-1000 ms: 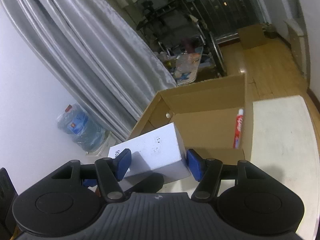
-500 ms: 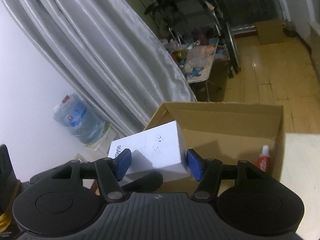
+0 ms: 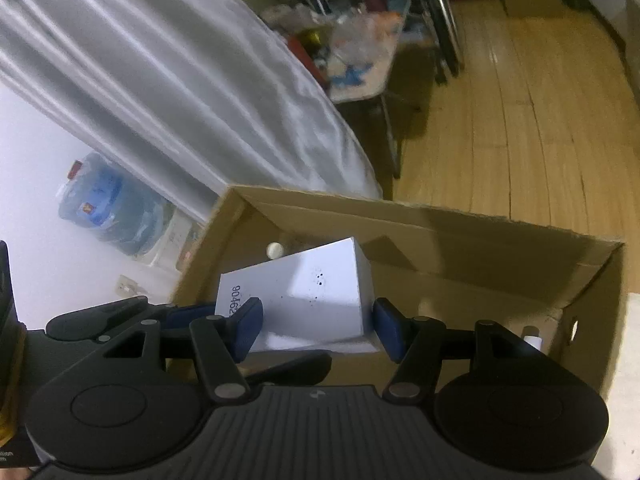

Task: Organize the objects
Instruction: 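Lower the white box into the cardboard box and open the right gripper, then move the right gripper to the blue-and-white wet-wipes pack and close on it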

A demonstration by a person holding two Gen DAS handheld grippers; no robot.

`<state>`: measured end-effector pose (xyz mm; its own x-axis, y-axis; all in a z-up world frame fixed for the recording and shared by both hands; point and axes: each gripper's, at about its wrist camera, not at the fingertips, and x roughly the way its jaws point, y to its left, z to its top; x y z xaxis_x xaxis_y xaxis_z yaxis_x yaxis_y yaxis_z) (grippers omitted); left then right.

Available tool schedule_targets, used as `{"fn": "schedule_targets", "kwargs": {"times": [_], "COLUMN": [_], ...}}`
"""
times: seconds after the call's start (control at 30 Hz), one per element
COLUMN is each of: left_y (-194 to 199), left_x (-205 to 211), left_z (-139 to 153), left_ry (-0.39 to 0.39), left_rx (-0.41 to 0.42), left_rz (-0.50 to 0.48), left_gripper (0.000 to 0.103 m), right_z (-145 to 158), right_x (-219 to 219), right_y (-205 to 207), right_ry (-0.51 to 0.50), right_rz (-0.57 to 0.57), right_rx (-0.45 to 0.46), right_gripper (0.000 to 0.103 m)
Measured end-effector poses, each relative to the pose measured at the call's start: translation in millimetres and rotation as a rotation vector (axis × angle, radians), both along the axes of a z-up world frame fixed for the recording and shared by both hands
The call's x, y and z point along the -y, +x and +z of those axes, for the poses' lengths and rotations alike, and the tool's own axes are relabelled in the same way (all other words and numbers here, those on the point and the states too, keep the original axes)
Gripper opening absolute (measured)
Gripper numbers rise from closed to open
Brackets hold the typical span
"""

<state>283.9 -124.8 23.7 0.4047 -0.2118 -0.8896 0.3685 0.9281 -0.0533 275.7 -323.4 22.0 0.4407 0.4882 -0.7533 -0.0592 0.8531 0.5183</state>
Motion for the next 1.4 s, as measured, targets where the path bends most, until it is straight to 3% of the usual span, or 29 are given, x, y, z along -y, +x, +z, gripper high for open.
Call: {"fn": "schedule_targets", "kwargs": {"times": [0.17,0.47,0.57,0.77,0.9,1.13,1.27,1.4], "left_y": [11.2,30.8,22.5,5.3,-24.1,-116.6,-169.9,-219.2], "left_x": [-2.3,-1.6,-2.0,-8.0,-17.3,-48.8,-63.7,-86.1], "left_z": [-15.8,-32.8,-26.7,12.2,53.6,115.7,130.9,121.5], "left_ry": [0.042,0.113,0.113,0.067,0.0,-0.127,-0.133,-0.126], "left_rx": [-0.038,-0.043,0.003,0.072,0.143,0.285,0.358,0.396], "left_rz": [-0.009,0.023,0.02,0.03,0.029,0.025,0.044,0.093], "left_gripper": [0.081,0.091,0.097,0.097,0.1,0.102,0.102,0.102], "right_z": [-21.1,-44.5,-43.0,-24.5,14.4,72.3,77.3,63.5], "right_x": [1.1,-19.4,-17.2,5.5,27.3,64.2,73.7,68.0], "right_y": [14.7,29.5,27.9,16.5,-24.0,-132.1,-181.4,-214.1], "right_ry": [0.033,0.019,0.019,0.07,0.107,0.174,0.216,0.222], "right_rz": [0.014,0.034,0.041,-0.015,-0.057,-0.113,-0.099,-0.055], "right_rx": [-0.055,-0.014,0.007,0.016,0.116,0.333,0.366,0.311], "right_gripper": [0.065,0.064,0.063,0.063,0.063,0.064,0.076,0.076]}}
